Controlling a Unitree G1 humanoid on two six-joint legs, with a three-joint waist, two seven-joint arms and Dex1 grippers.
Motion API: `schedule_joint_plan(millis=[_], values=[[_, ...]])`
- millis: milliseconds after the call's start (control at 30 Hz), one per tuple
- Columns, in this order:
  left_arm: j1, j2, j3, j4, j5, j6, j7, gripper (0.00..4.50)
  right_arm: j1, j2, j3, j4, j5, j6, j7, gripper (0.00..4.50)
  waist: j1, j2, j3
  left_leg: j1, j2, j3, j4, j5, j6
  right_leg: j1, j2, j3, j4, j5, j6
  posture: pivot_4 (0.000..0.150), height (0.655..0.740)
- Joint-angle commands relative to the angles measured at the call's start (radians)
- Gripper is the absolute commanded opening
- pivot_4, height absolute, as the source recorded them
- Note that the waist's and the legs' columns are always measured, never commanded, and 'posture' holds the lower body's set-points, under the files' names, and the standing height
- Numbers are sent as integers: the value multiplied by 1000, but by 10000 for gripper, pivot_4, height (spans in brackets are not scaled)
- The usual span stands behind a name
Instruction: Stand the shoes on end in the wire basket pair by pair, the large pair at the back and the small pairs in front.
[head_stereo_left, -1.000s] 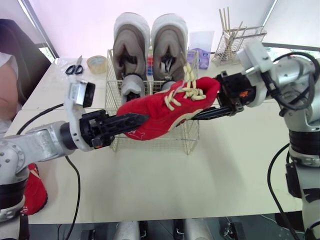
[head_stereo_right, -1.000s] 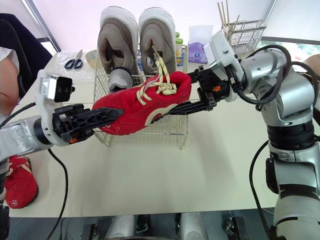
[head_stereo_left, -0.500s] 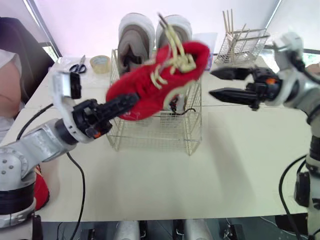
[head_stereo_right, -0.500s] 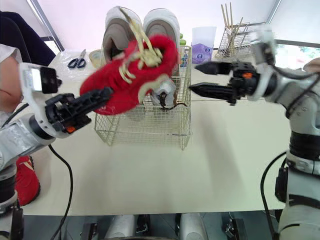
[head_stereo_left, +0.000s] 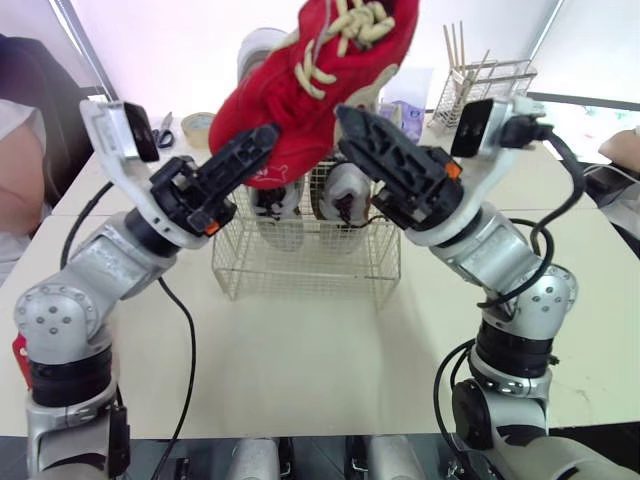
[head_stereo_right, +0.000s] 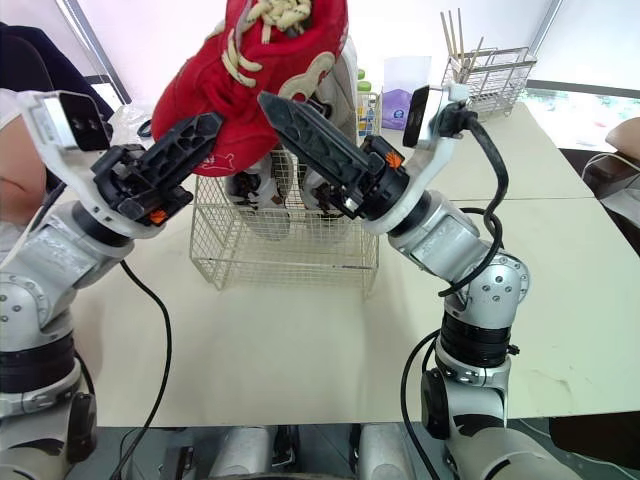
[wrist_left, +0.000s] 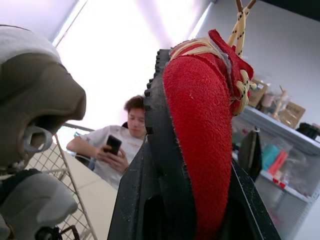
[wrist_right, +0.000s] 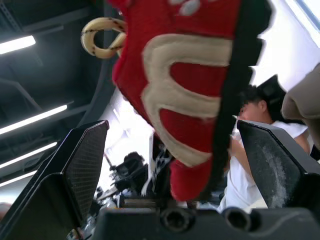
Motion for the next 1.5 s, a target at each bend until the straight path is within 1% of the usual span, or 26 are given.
schedule_joint_plan(millis=[33, 167, 200, 267, 333, 367, 433, 567, 600, 667, 700, 733, 767, 833, 867, 933, 967, 1000, 1067, 1167, 1267, 1367, 1500], values=[[12, 1, -4, -41, 26, 1, -23, 2760, -23, -14, -11, -9, 33, -51, -11, 44730, -1, 0, 0, 0, 0, 0, 0, 0, 0, 0, 0, 0, 0, 0, 0, 1500, 7357], [38, -2, -6, -47, 31, 0, -24, 2760, -26, -43, -5, 6, 12, -72, -1, 44730, -4, 0, 0, 0, 0, -2, 0, 1, -1, 0, 2, 0, 1, 0, 0, 1500, 7357], [45, -4, -7, -48, 35, -1, -25, 2760, -27, -43, -4, 13, 9, -83, -3, 42412, -4, 0, 0, 0, 0, -3, 0, 1, -1, 0, 2, 0, 1, 0, 0, 1500, 7357], [58, -8, -10, -51, 53, -5, -28, 2760, -29, -50, 1, 18, 4, -90, 6, 36466, -3, 0, 0, 0, 0, -3, 0, 1, -1, 0, 3, 0, 1, 0, 0, 1500, 7357], [67, -11, -9, -54, 66, -10, -27, 2760, -29, -60, 6, 20, 1, -90, 19, 26915, -3, 0, 0, 0, 1, -4, 0, 1, -1, 0, 3, 0, 1, 0, 0, 1500, 7357], [70, -12, -8, -58, 89, -15, -29, 2760, -30, -63, 8, 19, 5, -89, 25, 20701, -3, 0, 0, 0, 1, -4, 0, 1, -1, 0, 3, 0, 1, 0, 0, 1500, 7357], [80, -7, -17, -68, 169, -24, -38, 2760, -34, -68, 11, 18, 18, -88, 34, 13088, -1, 0, 0, 0, 1, -4, 0, 1, -1, 0, 3, 0, 1, 0, 0, 1500, 7357], [95, 20, -45, -93, 272, -10, -60, 2760, -53, -86, 6, 27, 19, -93, 61, 13088, -2, 0, 0, 0, 1, -4, 0, 0, 1, 0, 3, 0, 0, 0, 0, 1500, 7357], [97, 34, -49, -94, 276, 3, -68, 2760, -64, -97, 0, 35, 13, -94, 72, 13088, -2, 0, 0, 0, 1, -4, 0, -1, 2, 0, 3, 0, 0, 0, 0, 1500, 7357], [100, 63, -42, -88, 259, 21, -90, 13181, -94, -135, -21, 61, 12, -92, 103, 12715, -2, 0, 0, -1, 1, -4, 0, -1, 2, 0, 3, 0, 0, 0, 0, 1500, 7357], [100, 80, -34, -86, 251, 28, -96, 16568, -108, -158, -28, 75, 7, -89, 124, 12715, -2, 1, 0, -1, 1, -4, -1, -1, 2, 0, 3, 0, 0, 0, 0, 1500, 7357], [101, 121, -23, -92, 273, 43, -106, 21229, -131, -198, -36, 95, -3, -77, 166, 12715, -2, 0, 1, -1, 1, -4, -1, -2, 3, 0, 3, 0, 0, 0, 0, 1500, 7357], [107, 174, -11, -104, 321, 57, -121, 26411, -153, -247, -42, 117, -20, -60, 219, 12715, -2, 0, 1, -1, 1, -4, -1, -2, 3, 0, 3, 0, 0, 0, 0, 1500, 7357], [123, 262, 13, -115, 365, 87, -151, 35918, -186, -329, -45, 154, -55, -33, 313, 12715, -2, 1, 1, -1, 1, -4, -1, -2, 3, -1, 3, 0, 0, -1, 0, 1500, 7357], [147, 323, 39, -130, 390, 100, -192, 41353, -197, -391, -39, 175, -87, -13, 393, 12715, -2, 1, 1, -1, 1, -4, -2, -2, 4, -1, 3, 0, -1, -1, -1, 1500, 7357], [190, 439, 104, -154, 404, 141, -267, 41353, -208, -522, -9, 213, -170, 25, 579, 12715, -2, 1, 1, -1, 2, -4, -3, -2, 4, -2, 3, -1, -2, -1, -1, 1500, 7357], [208, 486, 136, -163, 392, 160, -298, 41353, -209, -577, 17, 224, -219, 34, 668, 12715, -2, 1, 2, -2, 2, -4, -4, -2, 4, -2, 3, -1, -3, -1, -1, 1500, 7357], [223, 519, 163, -168, 376, 176, -321, 41353, -207, -617, 47, 229, -267, 33, 740, 12715, -1, 1, 2, -2, 2, -4, -4, -2, 4, -2, 3, -1, -5, -1, -1, 1500, 7357], [254, 564, 199, -188, 360, 199, -347, 41353, -197, -657, 103, 233, -361, 8, 844, 12715, -1, 1, 2, -3, 2, -4, -5, -3, 4, -2, 3, -1, -6, -2, -1, 1500, 7357], [321, 593, 236, -243, 347, 227, -375, 41353, -164, -643, 173, 268, -516, -82, 927, 12715, -4, 1, 2, -3, 3, -4, -5, -3, 4, -2, 3, -2, -9, -2, -1, 1500, 7357], [374, 579, 259, -255, 337, 229, -366, 41353, -147, -603, 207, 306, -629, -164, 967, 12715, -2, 2, 2, -3, 3, -4, -5, -2, 3, -2, 3, -1, -9, -1, -1, 1500, 7357], [430, 570, 285, -258, 345, 235, -371, 41353, -144, -577, 230, 338, -719, -228, 1002, 12715, 0, 3, 3, -6, 3, -4, -5, 0, -2, -4, 3, -1, -9, -1, -1, 1500, 7357], [479, 571, 311, -250, 364, 236, -383, 41353, -146, -555, 247, 359, -781, -261, 1049, 12715, 0, 3, 3, -9, 2, -5, -5, 1, -3, -5, 3, -2, -11, -1, -1, 1500, 7357]])
